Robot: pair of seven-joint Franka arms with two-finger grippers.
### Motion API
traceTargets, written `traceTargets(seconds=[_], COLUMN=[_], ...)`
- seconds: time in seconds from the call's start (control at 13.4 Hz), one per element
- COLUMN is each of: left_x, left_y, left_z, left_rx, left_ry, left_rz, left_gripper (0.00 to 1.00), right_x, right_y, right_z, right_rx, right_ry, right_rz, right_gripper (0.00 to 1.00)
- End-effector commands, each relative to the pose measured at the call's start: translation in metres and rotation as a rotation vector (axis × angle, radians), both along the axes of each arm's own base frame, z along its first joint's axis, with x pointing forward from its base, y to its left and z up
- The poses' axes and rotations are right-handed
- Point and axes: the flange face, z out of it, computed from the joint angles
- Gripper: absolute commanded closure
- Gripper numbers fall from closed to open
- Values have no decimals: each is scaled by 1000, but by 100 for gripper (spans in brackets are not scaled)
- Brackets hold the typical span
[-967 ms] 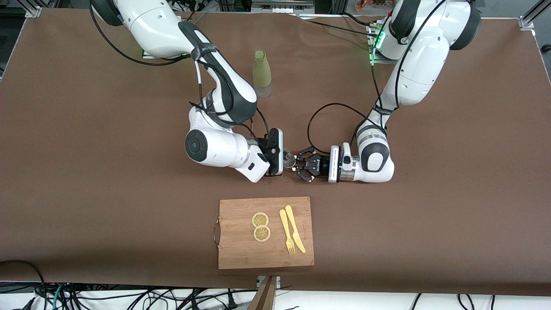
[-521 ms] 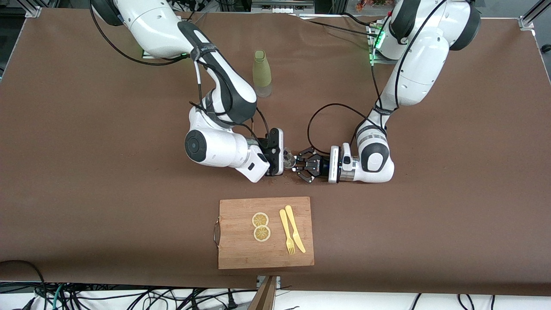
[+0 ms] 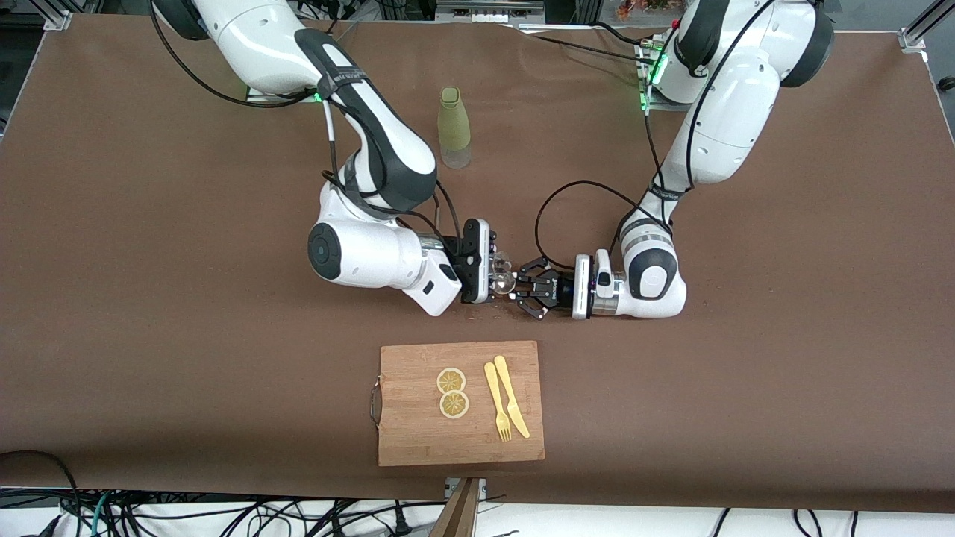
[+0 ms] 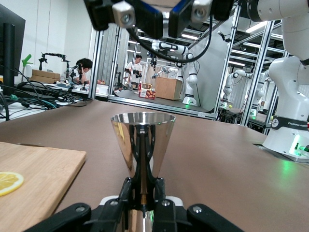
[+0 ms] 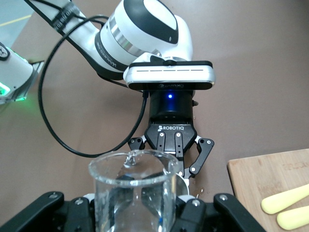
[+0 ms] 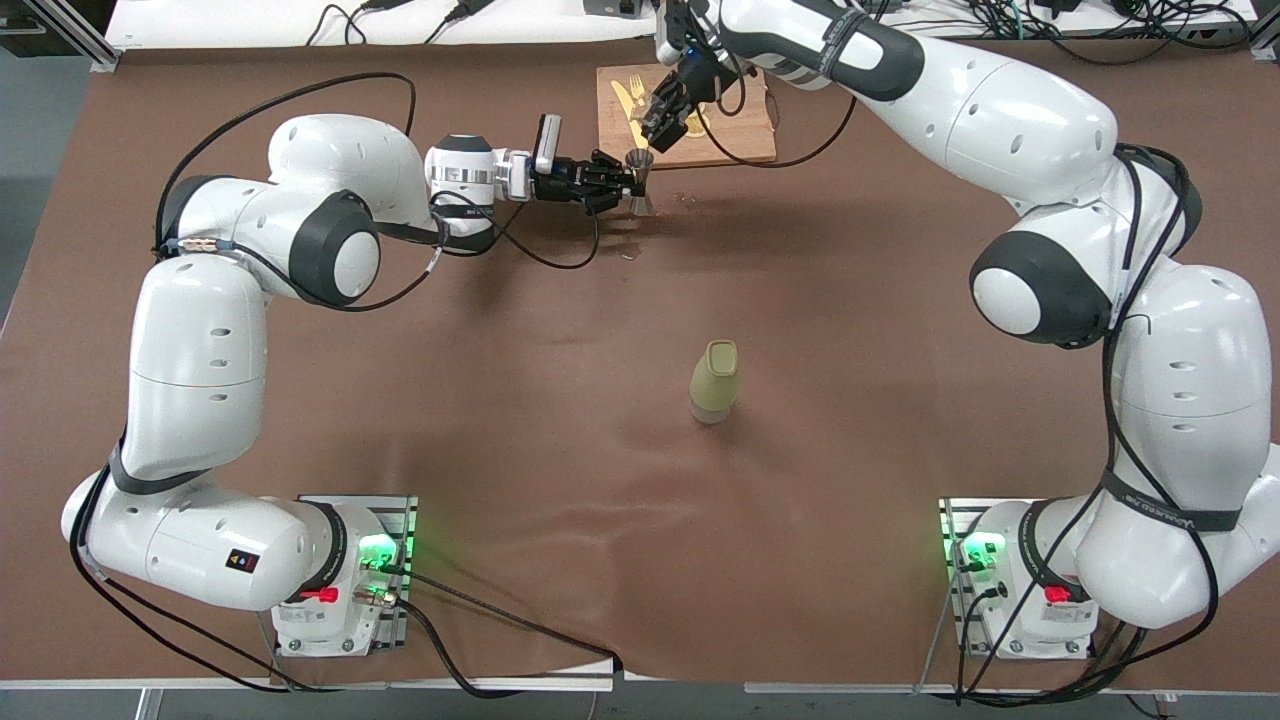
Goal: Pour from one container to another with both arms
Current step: 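Move the glass back with the right gripper while the left gripper returns the jigger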
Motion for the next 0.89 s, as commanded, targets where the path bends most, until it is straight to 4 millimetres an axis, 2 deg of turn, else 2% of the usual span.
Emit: traceTargets(seconds=[0.0, 0.07, 0.37, 0.52, 0.82], left_x=[10, 11, 20, 24, 23], left_y=[13, 21, 83, 124, 224], left_z=[4, 5, 4, 7, 9], left_rx=[-11, -25, -57, -50, -55], left_ry=[-55, -71, -139, -171, -180], left_rz=[33, 27, 24, 10, -8], left_gripper=[100, 100, 100, 100, 100], right_x=[6, 11, 33, 42, 54], right_y=[-21, -35, -97, -135, -233], right_z=[26, 30, 32, 27, -10], right_rx=[72, 98, 202, 251, 350], right_ry=[31, 40, 63, 83, 88], right_rz=[12, 26, 112, 150, 200], right_gripper=[100, 100, 100, 100, 100])
